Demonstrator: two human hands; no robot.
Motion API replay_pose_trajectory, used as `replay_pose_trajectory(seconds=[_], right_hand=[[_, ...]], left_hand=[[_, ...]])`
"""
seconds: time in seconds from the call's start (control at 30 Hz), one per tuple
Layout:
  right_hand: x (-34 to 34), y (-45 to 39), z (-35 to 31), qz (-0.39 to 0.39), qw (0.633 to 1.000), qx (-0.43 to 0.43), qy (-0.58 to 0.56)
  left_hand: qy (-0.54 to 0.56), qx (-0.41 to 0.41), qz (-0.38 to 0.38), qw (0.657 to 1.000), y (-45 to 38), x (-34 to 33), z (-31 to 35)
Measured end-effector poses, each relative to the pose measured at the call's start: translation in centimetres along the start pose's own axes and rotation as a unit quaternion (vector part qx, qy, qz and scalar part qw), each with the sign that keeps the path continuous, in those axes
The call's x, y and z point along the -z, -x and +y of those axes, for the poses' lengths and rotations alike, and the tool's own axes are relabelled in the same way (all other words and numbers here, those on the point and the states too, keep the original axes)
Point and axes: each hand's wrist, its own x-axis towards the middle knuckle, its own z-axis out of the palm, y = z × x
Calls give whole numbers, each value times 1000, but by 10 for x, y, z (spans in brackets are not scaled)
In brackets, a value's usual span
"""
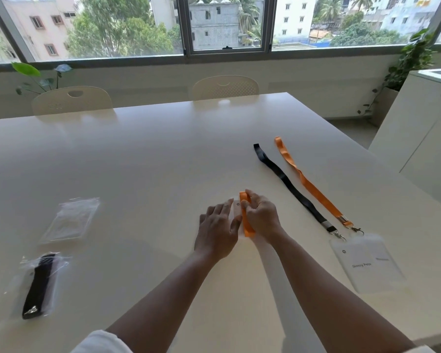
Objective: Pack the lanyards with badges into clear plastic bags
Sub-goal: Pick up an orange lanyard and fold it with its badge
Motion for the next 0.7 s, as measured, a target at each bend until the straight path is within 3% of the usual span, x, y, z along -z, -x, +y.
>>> replay_pose_trajectory(seconds=[0.2, 0.43, 0.7], right_hand=[[-10, -4, 3, -8, 998, 17, 59], [-12, -8, 9, -17, 987, 55, 153], [-3, -12, -3, -15, 997, -26, 75]], left_hand=[[-69, -11, -47, 996, -3, -7, -2], [-65, 2, -55, 996, -1, -6, 2], [-10, 17, -58, 998, 0, -2, 0]])
